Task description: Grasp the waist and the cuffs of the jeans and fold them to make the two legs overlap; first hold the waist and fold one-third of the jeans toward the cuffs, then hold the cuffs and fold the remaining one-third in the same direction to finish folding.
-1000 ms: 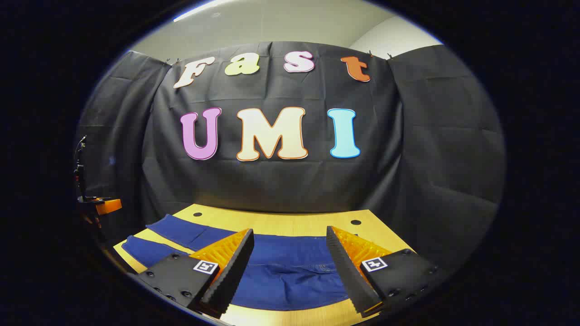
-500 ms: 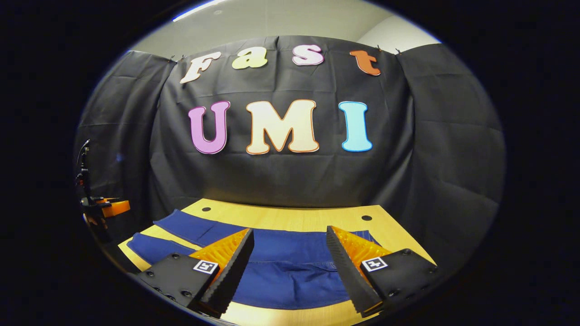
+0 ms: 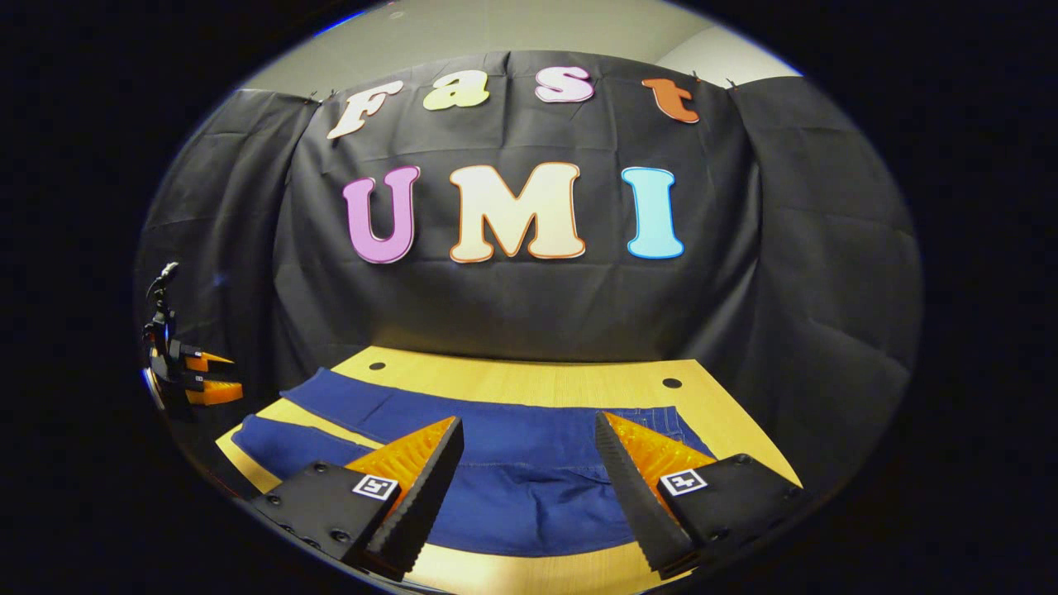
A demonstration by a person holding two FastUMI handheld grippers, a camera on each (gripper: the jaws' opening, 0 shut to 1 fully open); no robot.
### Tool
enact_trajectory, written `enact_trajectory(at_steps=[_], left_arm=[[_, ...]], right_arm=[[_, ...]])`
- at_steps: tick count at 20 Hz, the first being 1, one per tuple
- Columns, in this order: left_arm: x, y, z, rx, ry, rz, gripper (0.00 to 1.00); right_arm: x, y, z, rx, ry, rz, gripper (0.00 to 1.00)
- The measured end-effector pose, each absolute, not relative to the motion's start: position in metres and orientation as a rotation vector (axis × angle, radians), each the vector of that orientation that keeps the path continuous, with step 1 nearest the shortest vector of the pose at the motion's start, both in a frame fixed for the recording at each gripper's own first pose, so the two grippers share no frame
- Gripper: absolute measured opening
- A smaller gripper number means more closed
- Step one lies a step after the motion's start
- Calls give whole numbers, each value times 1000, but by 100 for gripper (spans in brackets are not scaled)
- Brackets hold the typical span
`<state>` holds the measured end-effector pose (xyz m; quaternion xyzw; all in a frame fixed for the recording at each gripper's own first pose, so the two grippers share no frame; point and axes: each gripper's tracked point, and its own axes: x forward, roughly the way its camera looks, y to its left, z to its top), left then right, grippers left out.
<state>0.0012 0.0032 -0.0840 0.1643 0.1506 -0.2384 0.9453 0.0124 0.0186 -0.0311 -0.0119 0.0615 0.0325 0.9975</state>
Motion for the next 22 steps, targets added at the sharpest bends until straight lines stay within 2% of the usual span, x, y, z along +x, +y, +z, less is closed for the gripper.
enact_trajectory(at_steps=[2,4,12,15,22], left_arm=[[-9,3,-116,389,453,-569,100],[-22,1,-142,458,548,-643,97],[-46,40,-220,728,881,-811,96],[-52,54,-235,846,950,-845,96],[-56,64,-250,916,1016,-864,95]], right_arm=[[11,26,-42,-33,152,91,99],[9,29,-52,-65,174,98,99],[2,59,-98,-142,291,185,99],[2,63,-109,-156,319,200,99],[5,59,-119,-185,353,194,99]])
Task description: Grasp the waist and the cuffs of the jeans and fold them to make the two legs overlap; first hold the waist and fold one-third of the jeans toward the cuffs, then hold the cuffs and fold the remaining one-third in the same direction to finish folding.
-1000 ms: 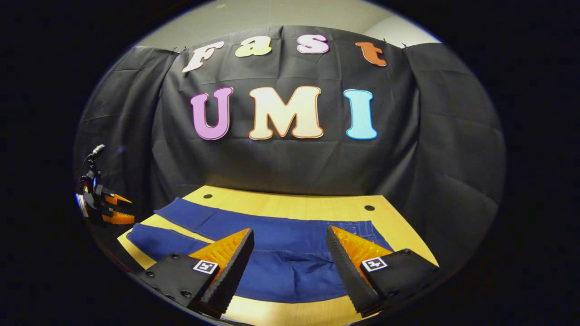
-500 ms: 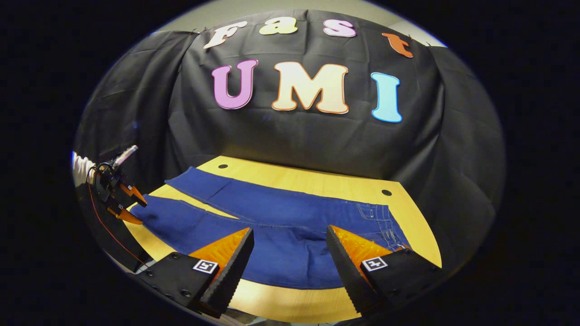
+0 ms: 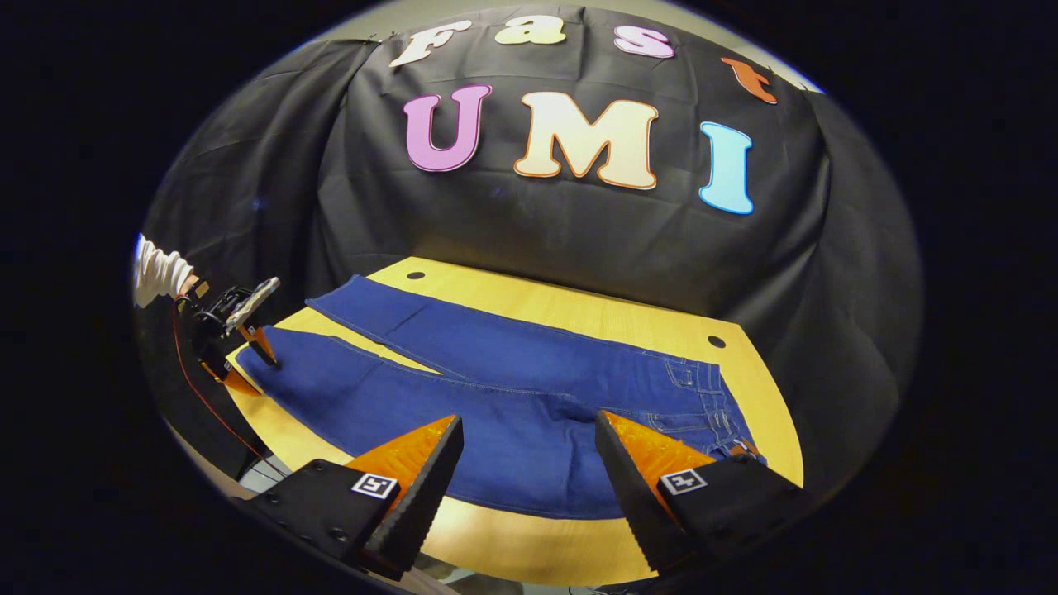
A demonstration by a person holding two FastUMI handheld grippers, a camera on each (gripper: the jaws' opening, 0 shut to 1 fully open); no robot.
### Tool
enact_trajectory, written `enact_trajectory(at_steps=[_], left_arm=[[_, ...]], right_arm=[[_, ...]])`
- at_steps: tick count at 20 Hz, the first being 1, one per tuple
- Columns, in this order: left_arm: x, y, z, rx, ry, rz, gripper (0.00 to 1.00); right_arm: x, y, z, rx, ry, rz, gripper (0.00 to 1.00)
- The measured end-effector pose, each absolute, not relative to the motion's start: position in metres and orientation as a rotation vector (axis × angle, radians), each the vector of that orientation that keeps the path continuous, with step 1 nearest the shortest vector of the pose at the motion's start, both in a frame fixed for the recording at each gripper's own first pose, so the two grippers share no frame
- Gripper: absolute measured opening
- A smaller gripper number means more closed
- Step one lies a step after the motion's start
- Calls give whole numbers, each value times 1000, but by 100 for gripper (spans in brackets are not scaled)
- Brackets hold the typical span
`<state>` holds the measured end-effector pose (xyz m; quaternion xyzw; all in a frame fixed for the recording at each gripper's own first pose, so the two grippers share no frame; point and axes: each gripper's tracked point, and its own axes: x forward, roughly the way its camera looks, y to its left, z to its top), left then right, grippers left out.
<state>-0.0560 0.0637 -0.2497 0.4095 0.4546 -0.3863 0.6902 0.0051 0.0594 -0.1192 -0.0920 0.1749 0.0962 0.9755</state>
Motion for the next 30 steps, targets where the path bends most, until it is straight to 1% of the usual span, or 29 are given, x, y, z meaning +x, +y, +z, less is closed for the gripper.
enact_trajectory(at_steps=[3,4,8,9,10,11,12,13,16,18,19,20,21,25,30], left_arm=[[-60,60,-255,908,1024,-872,95],[-60,61,-255,903,1030,-875,91],[-61,61,-260,850,1106,-873,87],[-61,60,-259,856,1105,-880,89],[-60,57,-260,870,1085,-897,89],[-61,57,-260,882,1079,-903,86],[-62,55,-260,873,1076,-898,82],[-61,55,-259,863,1079,-883,81],[-50,59,-258,812,1064,-843,46],[-45,59,-257,794,1046,-827,25],[-43,58,-257,794,1033,-823,17],[-43,59,-259,788,1033,-823,4],[-43,58,-258,782,1037,-826,0],[-43,59,-256,737,1094,-812,0],[-40,61,-258,760,1145,-773,0]], right_arm=[[8,55,-124,-176,368,183,99],[9,55,-126,-170,373,182,99],[14,58,-136,-163,408,200,99],[15,59,-138,-161,417,205,99],[15,61,-140,-159,426,209,99],[16,62,-141,-156,429,215,99],[15,64,-143,-153,433,220,99],[14,64,-144,-152,438,224,99],[13,65,-150,-167,456,242,99],[12,64,-154,-190,470,266,99],[10,63,-156,-203,481,285,99],[8,61,-161,-215,494,305,99],[8,58,-164,-231,510,329,99],[11,23,-181,-312,584,400,99],[9,-62,-232,-489,781,434,99]])
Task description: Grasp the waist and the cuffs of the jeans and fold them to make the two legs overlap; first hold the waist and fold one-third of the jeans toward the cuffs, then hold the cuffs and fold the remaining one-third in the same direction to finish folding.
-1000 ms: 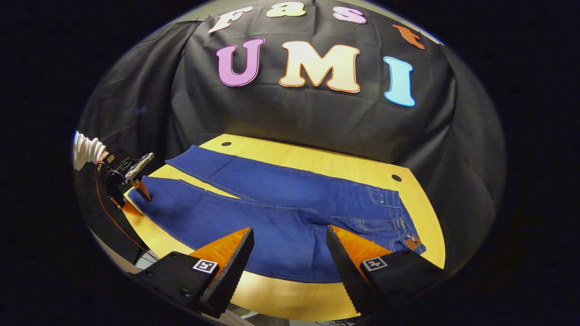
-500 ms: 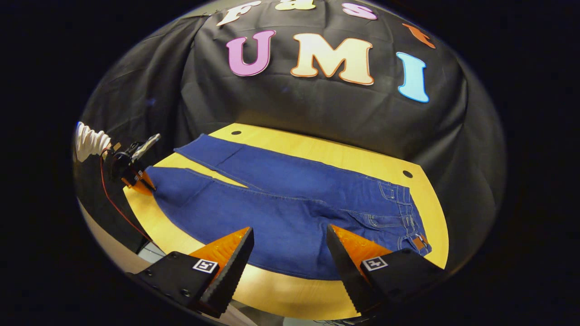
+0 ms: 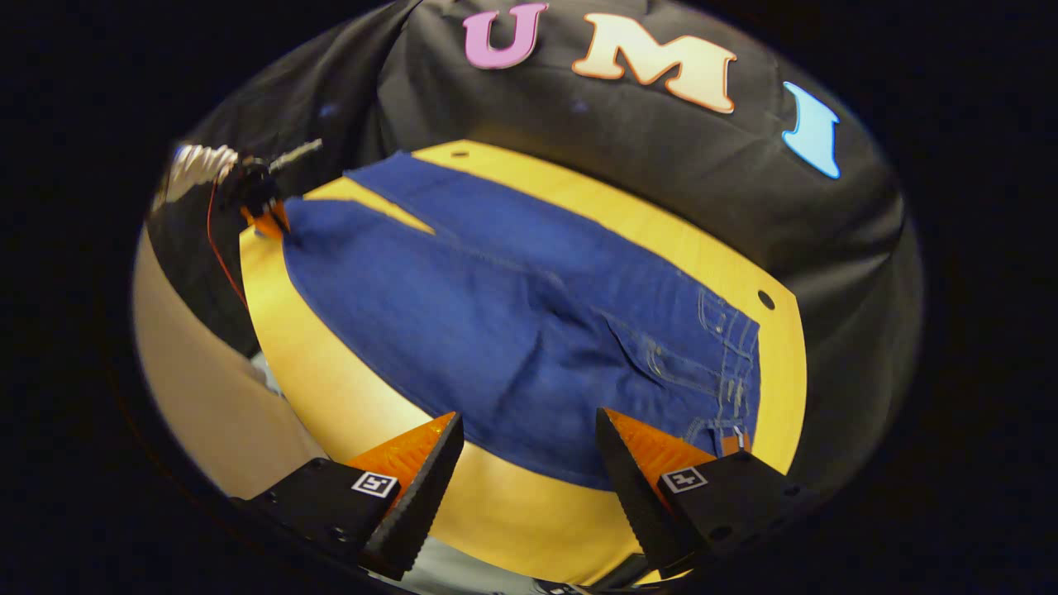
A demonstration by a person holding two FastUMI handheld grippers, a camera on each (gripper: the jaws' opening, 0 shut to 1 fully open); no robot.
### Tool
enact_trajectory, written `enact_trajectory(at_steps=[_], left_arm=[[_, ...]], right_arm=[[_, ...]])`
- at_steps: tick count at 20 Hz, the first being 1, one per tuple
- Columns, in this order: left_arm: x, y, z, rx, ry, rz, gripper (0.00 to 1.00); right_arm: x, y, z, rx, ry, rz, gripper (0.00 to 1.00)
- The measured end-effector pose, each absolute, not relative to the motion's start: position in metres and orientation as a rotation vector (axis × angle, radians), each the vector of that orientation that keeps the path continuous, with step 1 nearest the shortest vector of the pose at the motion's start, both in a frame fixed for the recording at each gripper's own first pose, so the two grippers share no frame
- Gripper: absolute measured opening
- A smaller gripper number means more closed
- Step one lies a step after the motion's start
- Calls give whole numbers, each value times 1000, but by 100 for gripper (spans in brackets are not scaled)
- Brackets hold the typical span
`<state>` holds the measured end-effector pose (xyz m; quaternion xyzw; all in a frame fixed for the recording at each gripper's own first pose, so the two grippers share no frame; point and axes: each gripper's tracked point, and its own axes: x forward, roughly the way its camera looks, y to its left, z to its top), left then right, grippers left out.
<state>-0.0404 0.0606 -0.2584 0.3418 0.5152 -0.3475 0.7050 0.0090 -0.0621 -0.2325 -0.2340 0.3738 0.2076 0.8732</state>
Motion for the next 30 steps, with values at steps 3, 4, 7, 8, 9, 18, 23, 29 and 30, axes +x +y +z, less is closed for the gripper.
enact_trajectory(at_steps=[3,4,7,8,9,18,23,29,30], left_arm=[[-40,60,-260,766,1178,-743,0],[-40,60,-259,766,1187,-738,0],[-39,60,-260,754,1223,-722,0],[-40,60,-259,751,1233,-721,0],[-41,60,-259,748,1242,-719,0],[-39,60,-261,746,1279,-734,0],[-38,59,-261,739,1295,-740,0],[-37,59,-260,714,1331,-703,1],[-38,59,-259,699,1345,-693,1]], right_arm=[[9,-98,-255,-596,877,477,100],[10,-106,-262,-631,901,501,100],[10,-119,-281,-699,977,563,99],[9,-120,-286,-715,1000,581,99],[5,-119,-289,-716,1037,612,99],[13,-127,-299,-646,1161,616,91],[27,-132,-291,-619,1154,562,50],[26,-134,-289,-551,1127,493,6],[25,-135,-291,-542,1136,486,6]])
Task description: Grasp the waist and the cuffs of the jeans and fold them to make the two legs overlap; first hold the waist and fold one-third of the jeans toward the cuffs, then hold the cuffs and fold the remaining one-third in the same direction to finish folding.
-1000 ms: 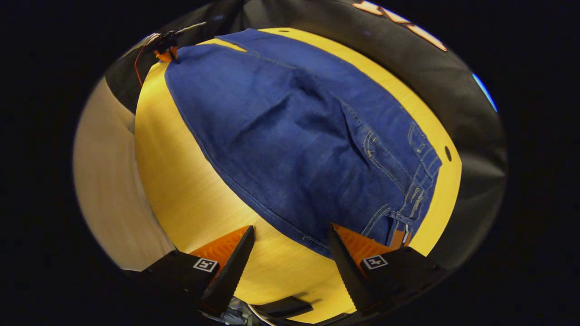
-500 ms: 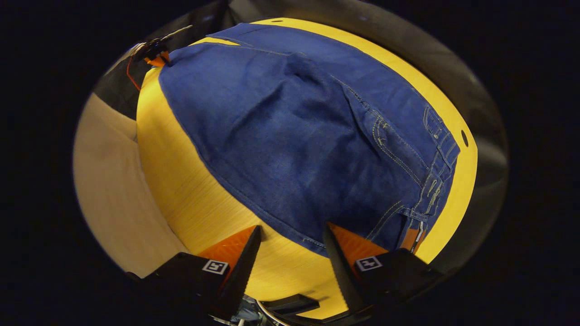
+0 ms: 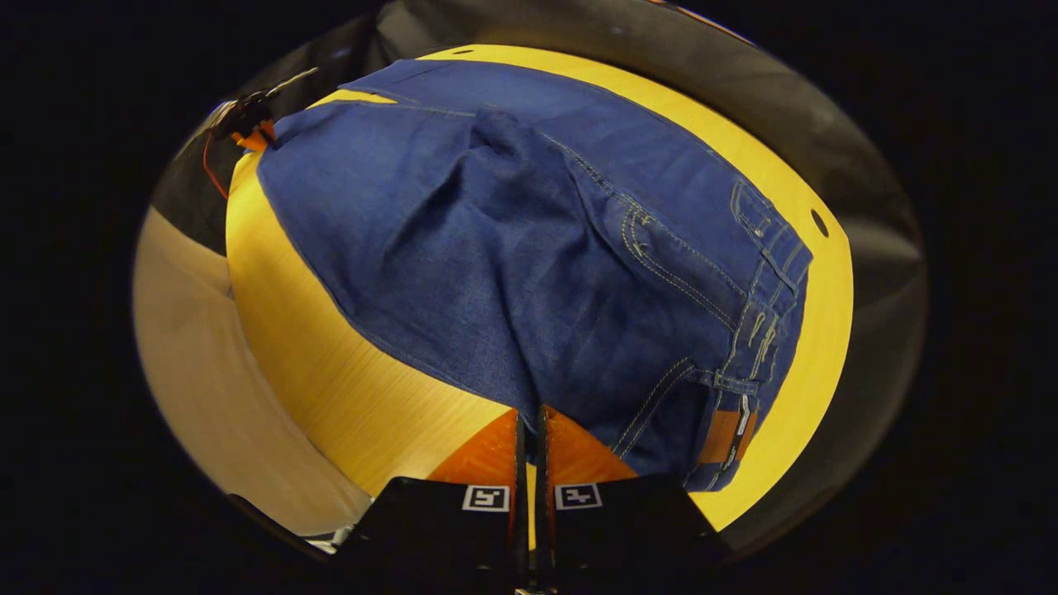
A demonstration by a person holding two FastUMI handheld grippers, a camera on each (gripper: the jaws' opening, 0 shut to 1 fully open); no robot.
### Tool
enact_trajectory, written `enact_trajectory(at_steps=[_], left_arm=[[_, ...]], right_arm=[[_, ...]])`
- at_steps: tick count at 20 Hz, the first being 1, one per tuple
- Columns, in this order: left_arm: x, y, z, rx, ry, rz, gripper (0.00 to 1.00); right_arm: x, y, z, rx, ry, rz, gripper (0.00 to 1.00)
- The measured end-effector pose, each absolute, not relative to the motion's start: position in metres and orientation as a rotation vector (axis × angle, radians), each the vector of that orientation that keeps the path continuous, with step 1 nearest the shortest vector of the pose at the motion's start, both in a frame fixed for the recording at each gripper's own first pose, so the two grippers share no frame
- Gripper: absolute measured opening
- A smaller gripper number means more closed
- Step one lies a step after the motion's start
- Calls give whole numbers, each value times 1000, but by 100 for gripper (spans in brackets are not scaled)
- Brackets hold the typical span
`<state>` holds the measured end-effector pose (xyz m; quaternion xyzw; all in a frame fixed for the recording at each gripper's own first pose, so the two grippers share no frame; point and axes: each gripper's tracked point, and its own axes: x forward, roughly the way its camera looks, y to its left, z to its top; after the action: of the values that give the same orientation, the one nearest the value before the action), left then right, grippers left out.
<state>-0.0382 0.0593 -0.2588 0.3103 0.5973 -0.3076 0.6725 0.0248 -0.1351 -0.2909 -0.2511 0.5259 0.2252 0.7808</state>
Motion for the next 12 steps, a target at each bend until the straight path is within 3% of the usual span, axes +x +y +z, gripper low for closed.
enact_trajectory(at_steps=[7,12], left_arm=[[-38,57,-256,671,1324,-676,0],[-57,63,-227,586,1395,-688,0]], right_arm=[[25,-137,-291,-547,1082,399,3],[18,-135,-262,-467,1093,307,3]])
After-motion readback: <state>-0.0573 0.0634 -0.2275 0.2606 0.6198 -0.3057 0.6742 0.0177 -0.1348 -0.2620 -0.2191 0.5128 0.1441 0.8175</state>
